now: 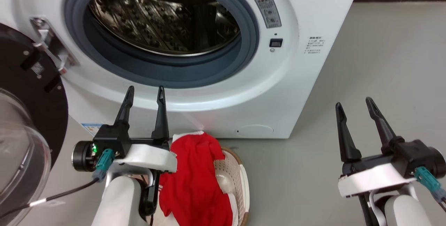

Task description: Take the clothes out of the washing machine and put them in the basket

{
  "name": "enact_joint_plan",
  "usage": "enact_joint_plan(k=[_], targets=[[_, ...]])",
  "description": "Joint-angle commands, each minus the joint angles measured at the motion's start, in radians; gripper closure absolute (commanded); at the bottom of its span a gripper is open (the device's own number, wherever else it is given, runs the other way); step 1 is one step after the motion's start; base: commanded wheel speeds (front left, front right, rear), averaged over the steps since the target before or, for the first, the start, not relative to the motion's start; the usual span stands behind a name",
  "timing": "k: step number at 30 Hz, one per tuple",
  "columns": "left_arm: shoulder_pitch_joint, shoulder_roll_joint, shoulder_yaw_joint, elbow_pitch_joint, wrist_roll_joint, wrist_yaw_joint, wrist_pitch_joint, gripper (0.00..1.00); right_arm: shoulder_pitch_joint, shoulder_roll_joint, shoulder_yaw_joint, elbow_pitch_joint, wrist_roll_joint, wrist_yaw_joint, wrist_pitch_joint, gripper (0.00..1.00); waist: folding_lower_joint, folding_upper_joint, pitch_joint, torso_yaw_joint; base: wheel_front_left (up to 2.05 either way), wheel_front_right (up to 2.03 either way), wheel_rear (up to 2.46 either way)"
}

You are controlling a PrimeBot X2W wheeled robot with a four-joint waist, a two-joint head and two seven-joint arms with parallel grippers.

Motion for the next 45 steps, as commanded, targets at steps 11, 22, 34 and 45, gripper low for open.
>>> enact_joint_plan(k=[11,22,34,45], targets=[[0.133,0.004,0.027,-0.085,0.066,-0.011,-0.002,0.00,0.085,0.000,0.004,-0.022,-0.015,-0.001,0.018,0.00,0.0002,0.0000,-0.101,0.002,0.00,0.00,0.00],[0.182,0.002,0.039,-0.038,0.060,-0.017,-0.002,0.00,0.126,0.000,0.014,-0.049,-0.012,-0.001,0.045,0.00,0.0002,0.0000,-0.124,0.008,0.00,0.00,0.00],[0.176,0.001,0.040,-0.023,0.073,-0.020,-0.002,0.00,0.133,0.000,0.017,-0.051,-0.006,-0.001,0.056,0.00,0.0002,0.0000,-0.128,0.004,0.00,0.00,0.00],[0.174,0.001,0.047,-0.025,0.078,-0.018,-0.002,0.00,0.136,0.000,0.017,-0.048,0.002,-0.001,0.053,0.00,0.0002,0.0000,-0.132,-0.003,0.00,0.00,0.00]])
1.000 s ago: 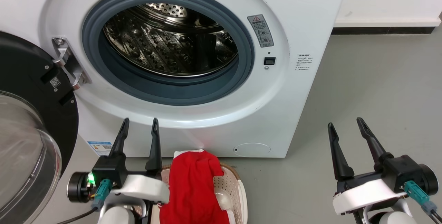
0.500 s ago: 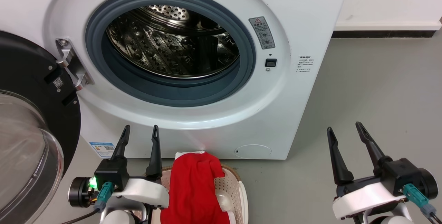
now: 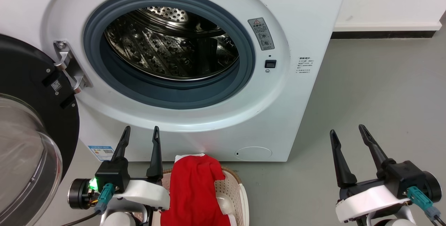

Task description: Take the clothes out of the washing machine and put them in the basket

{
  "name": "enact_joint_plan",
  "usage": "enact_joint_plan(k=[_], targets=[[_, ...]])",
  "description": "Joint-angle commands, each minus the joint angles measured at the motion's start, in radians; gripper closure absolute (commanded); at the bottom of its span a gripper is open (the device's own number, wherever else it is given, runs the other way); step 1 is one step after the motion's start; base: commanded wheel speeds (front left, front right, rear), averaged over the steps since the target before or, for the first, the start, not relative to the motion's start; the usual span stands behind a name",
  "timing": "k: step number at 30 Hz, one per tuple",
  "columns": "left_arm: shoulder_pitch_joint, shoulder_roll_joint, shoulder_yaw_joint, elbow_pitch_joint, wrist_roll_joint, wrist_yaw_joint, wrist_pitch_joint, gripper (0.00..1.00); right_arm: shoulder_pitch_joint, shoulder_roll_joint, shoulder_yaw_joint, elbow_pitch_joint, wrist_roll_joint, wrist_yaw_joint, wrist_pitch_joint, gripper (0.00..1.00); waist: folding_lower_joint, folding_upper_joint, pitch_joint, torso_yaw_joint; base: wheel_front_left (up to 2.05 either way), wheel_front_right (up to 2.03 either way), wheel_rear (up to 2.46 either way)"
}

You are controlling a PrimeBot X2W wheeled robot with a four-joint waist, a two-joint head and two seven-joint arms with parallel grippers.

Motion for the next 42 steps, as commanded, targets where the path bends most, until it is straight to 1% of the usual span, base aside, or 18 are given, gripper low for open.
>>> enact_joint_plan(k=[1,8,9,13,27,42], targets=[[-0.001,0.000,0.003,-0.001,0.004,-0.002,-0.002,0.00,0.009,0.000,0.000,0.001,0.008,-0.001,-0.001,0.00,0.0001,0.0000,0.000,0.000,0.00,0.00,0.00],[-0.003,0.000,0.005,-0.002,0.005,-0.001,-0.002,0.00,0.009,0.000,0.003,0.006,0.013,-0.001,-0.007,0.00,0.0001,0.0000,0.000,0.001,0.00,0.00,0.00],[0.001,0.000,0.001,0.003,0.000,0.001,0.000,1.00,0.001,0.000,0.002,0.008,0.010,0.000,-0.002,1.00,0.0001,0.0000,0.000,0.001,0.00,0.00,0.00],[0.009,-0.001,0.006,0.029,-0.016,-0.001,0.009,1.00,0.010,0.000,0.005,0.027,0.024,0.000,-0.001,1.00,0.0001,0.0000,-0.001,0.001,0.00,0.00,0.00],[0.005,-0.001,0.038,0.033,-0.300,-0.026,0.080,1.00,-0.016,-0.020,-0.003,0.066,0.338,0.000,0.035,1.00,0.0001,0.0000,-0.005,0.003,0.00,0.00,0.00],[0.003,-0.001,0.064,0.034,-0.556,-0.050,0.139,1.00,-0.037,-0.032,-0.015,0.101,0.611,0.000,0.070,1.00,0.0001,0.0000,-0.010,0.005,0.00,0.00,0.00]])
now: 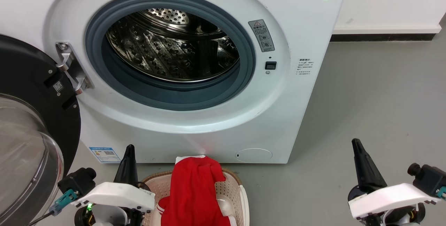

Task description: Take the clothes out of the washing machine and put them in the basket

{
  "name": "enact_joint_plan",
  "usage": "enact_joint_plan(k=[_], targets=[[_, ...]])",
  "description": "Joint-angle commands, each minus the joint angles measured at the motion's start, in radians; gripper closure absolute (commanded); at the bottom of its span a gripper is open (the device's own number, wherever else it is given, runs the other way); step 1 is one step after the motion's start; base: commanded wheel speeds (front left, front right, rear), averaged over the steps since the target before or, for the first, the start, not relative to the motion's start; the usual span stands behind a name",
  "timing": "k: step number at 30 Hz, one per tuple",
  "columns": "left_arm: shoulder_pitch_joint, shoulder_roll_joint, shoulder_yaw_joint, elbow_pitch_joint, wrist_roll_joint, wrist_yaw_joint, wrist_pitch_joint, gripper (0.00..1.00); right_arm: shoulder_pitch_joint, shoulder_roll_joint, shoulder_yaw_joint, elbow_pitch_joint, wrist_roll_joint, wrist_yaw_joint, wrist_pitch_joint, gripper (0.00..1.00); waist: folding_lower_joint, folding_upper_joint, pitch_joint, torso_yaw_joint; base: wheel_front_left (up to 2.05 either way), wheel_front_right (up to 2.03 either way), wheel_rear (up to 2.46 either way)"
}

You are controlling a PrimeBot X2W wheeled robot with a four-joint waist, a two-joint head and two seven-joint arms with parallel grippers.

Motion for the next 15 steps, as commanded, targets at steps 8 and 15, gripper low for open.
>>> enact_joint_plan(k=[8,15], targets=[[-0.022,0.001,0.018,-0.012,-0.136,-0.017,0.031,1.00,-0.041,-0.012,-0.011,0.007,0.145,0.000,0.019,1.00,0.0000,0.0000,-0.002,0.001,0.00,0.00,0.00],[-0.024,0.001,0.029,-0.010,-0.233,-0.025,0.054,1.00,-0.049,-0.014,-0.019,0.021,0.246,0.000,0.036,1.00,0.0000,0.0000,-0.005,0.002,0.00,0.00,0.00]])
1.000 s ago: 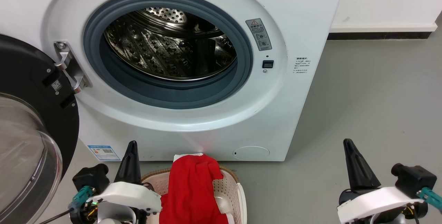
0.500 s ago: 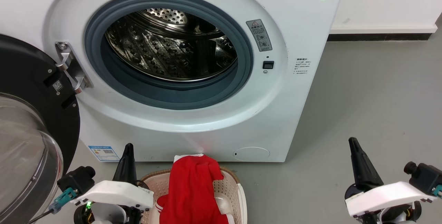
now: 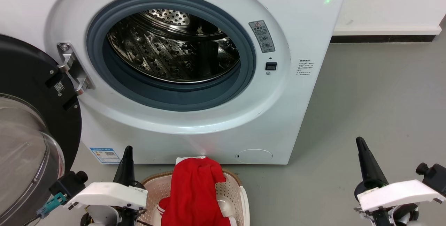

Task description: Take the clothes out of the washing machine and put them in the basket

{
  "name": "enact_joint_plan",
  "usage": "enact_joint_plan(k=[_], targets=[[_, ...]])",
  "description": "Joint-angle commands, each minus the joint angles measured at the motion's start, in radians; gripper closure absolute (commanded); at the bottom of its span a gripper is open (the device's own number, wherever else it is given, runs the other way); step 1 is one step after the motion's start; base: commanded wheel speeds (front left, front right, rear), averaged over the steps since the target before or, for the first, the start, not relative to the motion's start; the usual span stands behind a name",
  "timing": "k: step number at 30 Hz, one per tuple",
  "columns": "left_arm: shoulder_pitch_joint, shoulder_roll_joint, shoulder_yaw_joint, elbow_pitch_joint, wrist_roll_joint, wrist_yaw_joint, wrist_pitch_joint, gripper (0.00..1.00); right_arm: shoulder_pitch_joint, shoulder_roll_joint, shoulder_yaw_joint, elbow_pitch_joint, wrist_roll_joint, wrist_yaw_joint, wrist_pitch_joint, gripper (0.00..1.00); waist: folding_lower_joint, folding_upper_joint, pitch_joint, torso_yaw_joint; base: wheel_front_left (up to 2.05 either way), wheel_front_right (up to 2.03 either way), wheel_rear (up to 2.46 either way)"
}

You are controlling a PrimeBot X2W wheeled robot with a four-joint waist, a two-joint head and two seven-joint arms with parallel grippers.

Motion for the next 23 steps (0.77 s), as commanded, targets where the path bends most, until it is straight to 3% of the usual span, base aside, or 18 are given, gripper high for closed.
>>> enact_joint_plan(k=[1,23], targets=[[-0.022,0.001,0.007,-0.010,-0.030,-0.005,0.006,1.00,-0.028,-0.007,-0.005,-0.004,0.035,0.000,0.004,1.00,-0.0001,0.0000,0.000,0.000,0.00,0.00,0.00],[-0.027,0.001,0.037,-0.004,-0.292,-0.031,0.071,1.00,-0.047,-0.010,-0.030,0.033,0.304,0.000,0.052,1.00,-0.0001,0.0000,-0.007,0.003,0.00,0.00,0.00]])
